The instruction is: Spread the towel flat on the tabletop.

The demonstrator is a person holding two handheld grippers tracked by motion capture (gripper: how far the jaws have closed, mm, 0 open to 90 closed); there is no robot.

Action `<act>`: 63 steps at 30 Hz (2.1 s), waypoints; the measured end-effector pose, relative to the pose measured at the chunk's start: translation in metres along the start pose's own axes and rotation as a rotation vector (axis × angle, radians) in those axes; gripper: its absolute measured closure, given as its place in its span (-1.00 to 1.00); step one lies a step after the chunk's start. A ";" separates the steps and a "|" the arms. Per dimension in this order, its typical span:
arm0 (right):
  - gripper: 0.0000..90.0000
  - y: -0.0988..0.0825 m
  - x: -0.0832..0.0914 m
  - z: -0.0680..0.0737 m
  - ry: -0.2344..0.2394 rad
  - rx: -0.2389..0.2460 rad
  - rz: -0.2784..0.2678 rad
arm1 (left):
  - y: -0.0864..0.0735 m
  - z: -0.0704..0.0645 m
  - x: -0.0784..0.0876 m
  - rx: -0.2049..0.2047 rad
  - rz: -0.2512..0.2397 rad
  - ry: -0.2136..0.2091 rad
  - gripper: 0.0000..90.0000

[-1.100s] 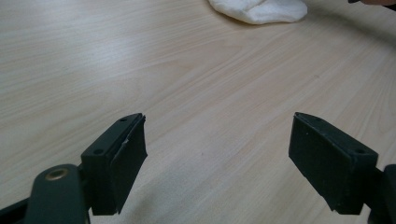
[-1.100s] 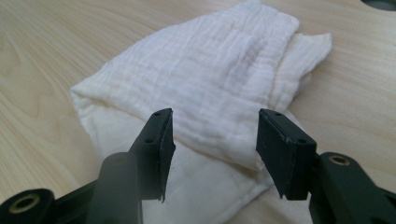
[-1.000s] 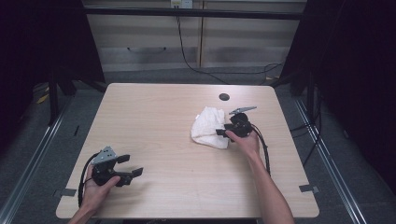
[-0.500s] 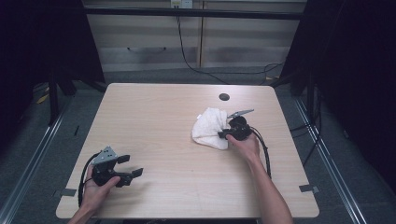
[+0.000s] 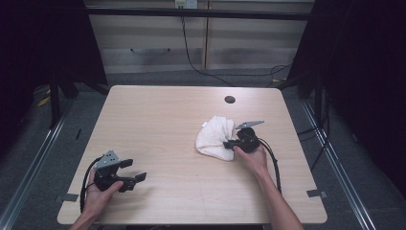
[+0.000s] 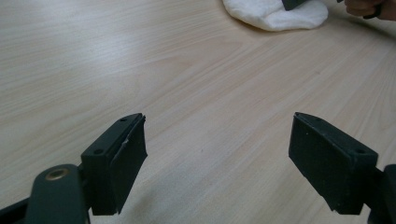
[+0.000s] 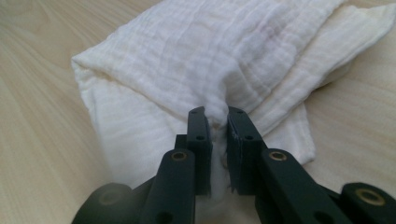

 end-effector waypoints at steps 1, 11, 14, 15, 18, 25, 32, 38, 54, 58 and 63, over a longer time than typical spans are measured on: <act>0.79 -0.003 0.002 0.004 0.013 0.004 0.002 | 0.000 0.000 0.000 0.001 0.003 0.005 -0.58; 0.79 -0.015 0.012 0.024 0.040 0.020 0.002 | 0.000 -0.001 -0.002 -0.003 0.009 0.012 -0.58; 0.79 -0.020 0.015 0.031 0.046 0.032 0.012 | 0.000 0.000 -0.002 -0.002 0.011 0.034 -0.58; 0.79 -0.020 0.015 0.031 0.046 0.032 0.012 | 0.000 0.000 -0.002 -0.002 0.011 0.034 -0.58; 0.79 -0.023 0.018 0.039 0.063 0.043 0.017 | 0.001 -0.001 -0.001 0.008 -0.004 0.035 -0.56; 0.79 -0.030 0.022 0.051 0.086 0.063 0.022 | 0.001 -0.008 -0.003 -0.012 0.007 0.020 -0.56; 0.79 -0.039 0.029 0.073 0.111 0.105 0.035 | 0.001 -0.008 -0.005 -0.008 0.015 0.024 -0.56; 0.79 -0.046 0.032 0.087 0.151 0.110 0.025 | 0.001 -0.006 -0.004 -0.008 0.010 0.028 -0.56; 0.30 -0.046 0.039 0.112 0.158 0.172 0.038 | 0.001 -0.003 -0.003 -0.001 0.012 0.030 -0.56; 0.23 -0.035 0.050 0.104 0.161 0.152 -0.019 | 0.001 -0.003 -0.003 -0.001 0.012 0.031 -0.56; 0.26 -0.019 0.057 0.080 0.128 0.108 -0.069 | 0.000 -0.003 -0.005 -0.005 0.017 0.030 -0.56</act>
Point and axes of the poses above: each handheld gripper's, and its own axes: x roughly backward along the jaws, y roughly out of its top, z roughly to its left, the point moved 6 cm from there along -x, roughly forward along the jaws, and after that the axes turned 5 degrees about x, right-handed, at the moved point
